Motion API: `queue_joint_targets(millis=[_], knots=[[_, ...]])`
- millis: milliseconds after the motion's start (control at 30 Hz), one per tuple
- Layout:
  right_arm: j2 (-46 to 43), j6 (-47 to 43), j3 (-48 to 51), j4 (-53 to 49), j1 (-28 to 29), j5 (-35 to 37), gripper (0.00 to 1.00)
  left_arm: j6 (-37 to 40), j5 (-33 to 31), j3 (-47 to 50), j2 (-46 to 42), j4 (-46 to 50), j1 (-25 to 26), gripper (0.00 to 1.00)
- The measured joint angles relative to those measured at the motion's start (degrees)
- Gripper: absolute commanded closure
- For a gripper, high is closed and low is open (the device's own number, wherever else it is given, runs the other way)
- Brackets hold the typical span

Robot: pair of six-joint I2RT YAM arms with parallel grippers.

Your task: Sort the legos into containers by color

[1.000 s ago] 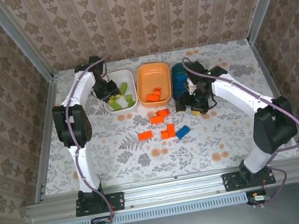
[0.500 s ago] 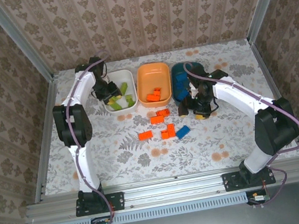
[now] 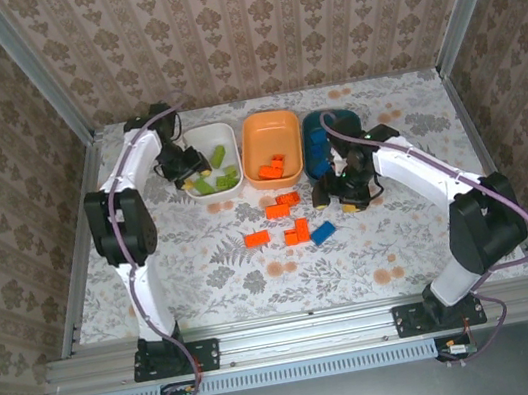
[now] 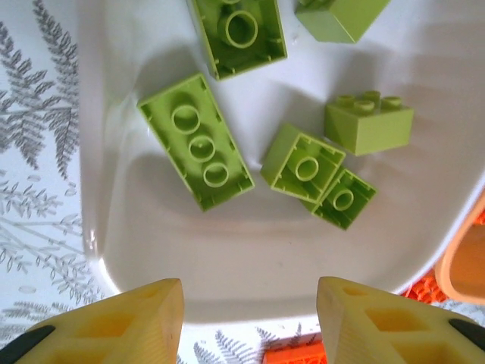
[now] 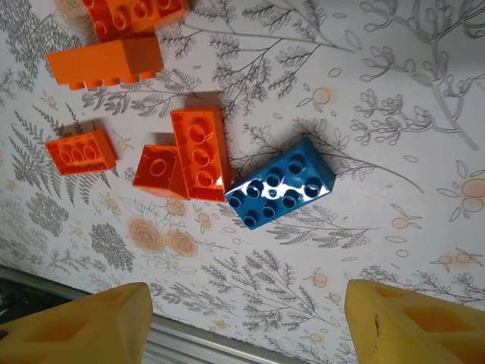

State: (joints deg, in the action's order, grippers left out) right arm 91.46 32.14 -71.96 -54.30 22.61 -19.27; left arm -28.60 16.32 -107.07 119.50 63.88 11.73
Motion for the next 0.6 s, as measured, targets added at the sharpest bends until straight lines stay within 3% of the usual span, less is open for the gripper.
queue_joint_targets(millis=[200,400,600], knots=[[5.6,-0.1,-2.7,0.0,4.9,1.2,0.30,1.0,-1.3,8.7,-10.6,-1.7,1.0,0.49],[12.3,-0.9,-7.5,0.0,9.4,3.0,0.29,1.5,-3.9,21.6,-21.6,-4.7,5.7,0.48],[17.2,-1.8,-10.0,-0.1,11.4,5.7,0.32,-0.1,-3.9,32.8,-25.4,-7.9,9.1,0.48]])
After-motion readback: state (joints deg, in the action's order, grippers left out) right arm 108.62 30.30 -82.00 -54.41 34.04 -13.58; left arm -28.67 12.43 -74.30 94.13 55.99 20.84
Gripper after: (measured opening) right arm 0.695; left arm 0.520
